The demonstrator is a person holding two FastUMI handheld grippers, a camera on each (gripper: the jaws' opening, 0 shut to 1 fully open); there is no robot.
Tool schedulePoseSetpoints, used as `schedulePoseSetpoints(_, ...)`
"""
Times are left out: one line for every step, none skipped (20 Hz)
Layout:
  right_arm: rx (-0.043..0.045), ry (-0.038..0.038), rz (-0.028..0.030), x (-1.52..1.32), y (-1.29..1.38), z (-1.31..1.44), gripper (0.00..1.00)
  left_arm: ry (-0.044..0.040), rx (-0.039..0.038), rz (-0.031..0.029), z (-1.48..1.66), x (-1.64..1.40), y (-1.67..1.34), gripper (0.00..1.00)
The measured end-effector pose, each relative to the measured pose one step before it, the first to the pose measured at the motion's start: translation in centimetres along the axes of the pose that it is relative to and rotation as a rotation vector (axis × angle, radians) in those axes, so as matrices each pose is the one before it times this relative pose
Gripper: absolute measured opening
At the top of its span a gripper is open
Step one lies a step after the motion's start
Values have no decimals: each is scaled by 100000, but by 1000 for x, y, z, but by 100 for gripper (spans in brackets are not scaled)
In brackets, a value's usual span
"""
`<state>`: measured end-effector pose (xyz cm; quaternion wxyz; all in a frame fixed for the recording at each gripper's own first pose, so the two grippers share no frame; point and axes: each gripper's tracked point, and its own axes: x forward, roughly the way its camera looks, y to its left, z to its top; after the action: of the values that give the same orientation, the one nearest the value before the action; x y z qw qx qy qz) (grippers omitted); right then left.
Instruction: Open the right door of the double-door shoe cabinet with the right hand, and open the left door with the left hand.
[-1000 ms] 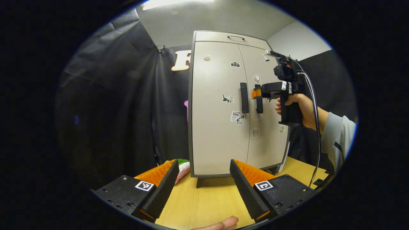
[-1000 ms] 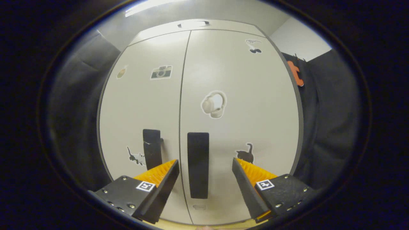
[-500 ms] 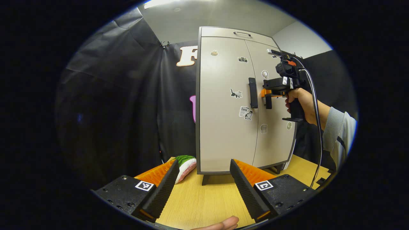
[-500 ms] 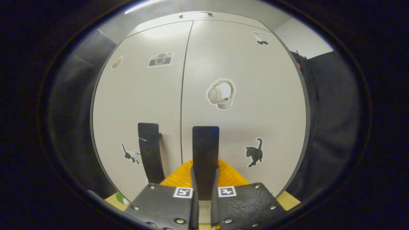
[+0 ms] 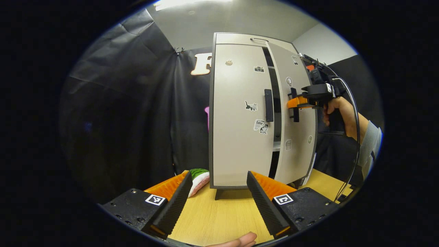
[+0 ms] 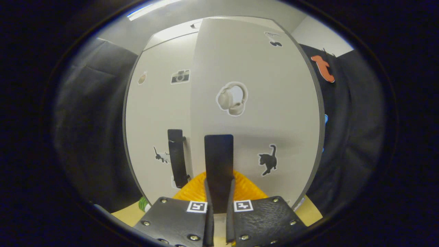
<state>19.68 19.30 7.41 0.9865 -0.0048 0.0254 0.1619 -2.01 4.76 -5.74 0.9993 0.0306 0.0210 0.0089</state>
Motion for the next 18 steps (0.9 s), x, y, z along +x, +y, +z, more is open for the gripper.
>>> schedulePoseSetpoints(-562, -61, 430, -540, -145, 24, 14, 135, -574, 49, 12, -113, -173, 99)
schedulePoseSetpoints(506, 269, 524, -654, -182, 5, 14, 356, -455, -281, -37, -113, -360, 99)
schedulePoseSetpoints(153, 274, 604, -586, -291, -36, 14, 284, -522, -405, -39, -51, -359, 99)
schedulePoseSetpoints(-509, 32, 548, -622, -309, 1, 14, 346, -1082, -190, -34, -207, -159, 99)
schedulePoseSetpoints(-181, 133, 34, -568, -277, 28, 14, 237, -961, -209, 81, -56, -241, 99)
schedulePoseSetpoints(-560, -446, 95, -597, -273, 52, 14, -316, 58, 46, 98, -49, -91, 99)
schedulePoseSetpoints(-272, -53, 292, -696, -280, -84, 14, -1166, 682, 219, 336, -45, -10, 99)
schedulePoseSetpoints(231, 170, 278, -676, -371, 15, 14, -968, 357, 300, 278, -113, 35, 99)
schedulePoseSetpoints(-204, -126, 302, -555, -361, 0, 14, -691, 67, 97, 258, -49, -76, 99)
schedulePoseSetpoints(151, 0, 186, -669, -372, 80, 14, -681, 234, -133, 205, -175, -71, 99)
schedulePoseSetpoints(425, -6, -201, -701, -500, -64, 14, -528, 378, -12, 153, -52, -90, 99)
schedulePoseSetpoints(166, -395, -217, -698, -517, 122, 14, -392, 373, 119, 120, -171, 28, 99)
schedulePoseSetpoints(135, -103, -204, -670, -470, 22, 14, -575, 35, 193, 128, -7, -124, 99)
schedulePoseSetpoints(386, 11, -129, -528, -532, 74, 13, -421, -100, 251, 97, 83, -45, 99)
schedulePoseSetpoints(500, 176, -195, -497, -420, -29, 14, 176, -120, 13, -15, -41, -139, 99)
schedulePoseSetpoints(-54, 191, -283, -532, -424, 104, 13, 307, -151, -377, -125, -63, -219, 99)
schedulePoseSetpoints(-579, 50, -677, -480, -631, -70, 13, 223, -286, -535, -39, -34, -309, 99)
schedulePoseSetpoints(-707, -78, -693, -407, -513, 111, 13, 58, -208, -697, -38, -71, -267, 99)
